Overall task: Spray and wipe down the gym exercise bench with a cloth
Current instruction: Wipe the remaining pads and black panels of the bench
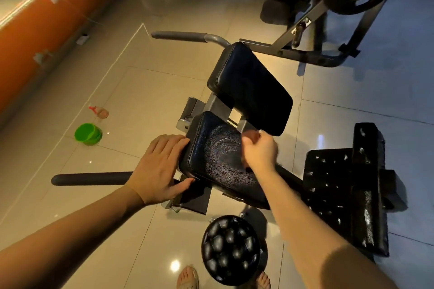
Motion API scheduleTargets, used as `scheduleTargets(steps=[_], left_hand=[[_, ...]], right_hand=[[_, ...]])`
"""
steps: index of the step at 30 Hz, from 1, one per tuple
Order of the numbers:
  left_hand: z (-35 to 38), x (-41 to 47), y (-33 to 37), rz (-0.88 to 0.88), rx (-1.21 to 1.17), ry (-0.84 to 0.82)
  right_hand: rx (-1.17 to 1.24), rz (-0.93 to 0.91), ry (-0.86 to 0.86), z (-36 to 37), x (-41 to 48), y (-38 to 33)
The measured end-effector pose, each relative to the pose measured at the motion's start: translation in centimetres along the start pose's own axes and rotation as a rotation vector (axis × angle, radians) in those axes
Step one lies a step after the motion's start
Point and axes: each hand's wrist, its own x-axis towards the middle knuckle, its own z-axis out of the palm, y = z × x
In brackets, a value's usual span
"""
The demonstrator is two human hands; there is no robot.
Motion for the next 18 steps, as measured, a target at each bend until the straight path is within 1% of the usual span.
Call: scheduleTargets(steps=[2, 3, 4, 5, 6, 7, 8, 10, 11, 12, 13, 14, 15, 18], left_hand=[[-0.1, 0.6, -0.4, 0.012, 0.006, -0.052], [-0.1, 0.8, -0.7, 0.019, 0.005, -0.077], [-0.1, 0.9, -0.9, 0.023, -0.005, -0.092], [0.1, 1.0, -1.1, 0.024, -0.019, -0.094], [0.2, 1.1, -1.2, 0.022, -0.033, -0.085], [0.3, 1.1, -1.2, 0.020, -0.041, -0.073], [0.4, 1.1, -1.2, 0.021, -0.043, -0.062], [0.6, 0.9, -1.0, 0.025, -0.049, -0.051], [0.7, 0.7, -0.8, 0.027, -0.054, -0.049], [0.9, 0.5, -0.7, 0.030, -0.056, -0.051], [1.0, 0.2, -0.5, 0.032, -0.057, -0.056], [1.2, 0.0, -0.3, 0.036, -0.059, -0.061], [1.2, -0.2, -0.1, 0.039, -0.062, -0.063], [1.1, -0.4, 0.2, 0.033, -0.061, -0.069]], right_hand=[[0.081, -0.121, -0.122, 1.0, -1.9, -4.0], [0.085, -0.178, -0.200, 1.2, -3.6, -4.8], [0.068, -0.248, -0.264, 1.2, -5.6, -4.8], [0.052, -0.317, -0.290, 1.0, -7.5, -3.9], [0.052, -0.342, -0.275, 0.7, -8.5, -2.3], [0.054, -0.313, -0.209, 0.2, -8.4, -0.5], [0.034, -0.223, -0.131, -0.3, -7.3, 1.8], [-0.023, 0.026, -0.026, -1.5, -4.0, 5.6], [-0.047, 0.149, 0.010, -1.8, -2.0, 6.7], [-0.063, 0.224, 0.041, -1.8, -0.7, 7.1], [-0.054, 0.242, 0.069, -1.5, 0.3, 6.5], [-0.033, 0.212, 0.093, -0.7, 0.8, 5.0], [0.004, 0.138, 0.097, 0.1, 0.6, 3.0], [0.158, -0.098, -0.036, 1.4, -2.6, -2.8]])
